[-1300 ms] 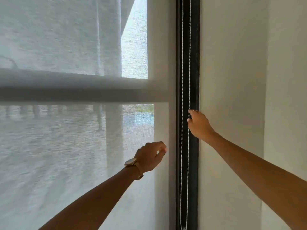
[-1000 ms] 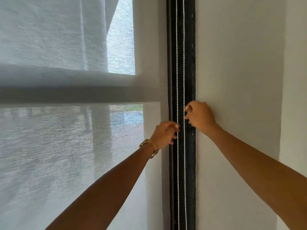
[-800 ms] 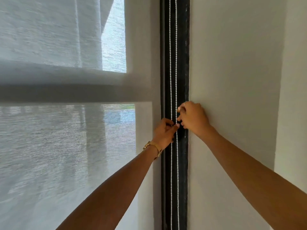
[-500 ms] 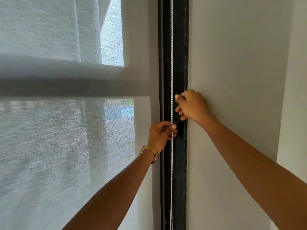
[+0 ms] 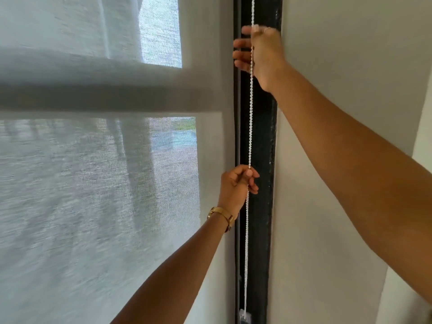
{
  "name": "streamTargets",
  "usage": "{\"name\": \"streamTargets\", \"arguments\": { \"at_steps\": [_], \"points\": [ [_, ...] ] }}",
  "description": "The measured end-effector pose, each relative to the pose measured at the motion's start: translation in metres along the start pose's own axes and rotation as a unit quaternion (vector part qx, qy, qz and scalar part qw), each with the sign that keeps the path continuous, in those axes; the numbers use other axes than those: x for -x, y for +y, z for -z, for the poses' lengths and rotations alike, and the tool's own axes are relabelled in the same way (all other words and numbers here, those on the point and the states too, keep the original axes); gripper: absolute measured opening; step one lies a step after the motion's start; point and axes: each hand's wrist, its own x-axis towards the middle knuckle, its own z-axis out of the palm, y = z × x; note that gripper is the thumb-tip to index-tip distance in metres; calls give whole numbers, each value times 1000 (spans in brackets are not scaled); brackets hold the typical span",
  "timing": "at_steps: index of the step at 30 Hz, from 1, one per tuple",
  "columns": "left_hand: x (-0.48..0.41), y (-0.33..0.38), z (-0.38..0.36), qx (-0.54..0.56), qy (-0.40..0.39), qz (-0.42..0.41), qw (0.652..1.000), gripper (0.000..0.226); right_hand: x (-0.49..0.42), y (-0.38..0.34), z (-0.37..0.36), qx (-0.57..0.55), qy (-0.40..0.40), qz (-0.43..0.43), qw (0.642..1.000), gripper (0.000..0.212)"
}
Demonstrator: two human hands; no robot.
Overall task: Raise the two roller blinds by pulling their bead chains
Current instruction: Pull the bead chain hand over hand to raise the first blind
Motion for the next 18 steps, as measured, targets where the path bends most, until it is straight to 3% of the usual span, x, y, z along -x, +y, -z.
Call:
{"name": "streamTargets", "arguments": {
  "at_steps": [7,12,14,18],
  "points": [
    [17,-2,20,-33,-52,-31,998,32,21,5,-16,49,46,116,991,35],
    [13,4,45,-54,-175,52,982,29,53,17,-7,27,38,138,989,40],
    [6,16,52,-25,-171,78,982,37,67,28,-5,31,43,133,990,40],
    [-26,62,52,28,-104,45,993,46,104,70,8,66,57,117,989,40]
  ]
}}
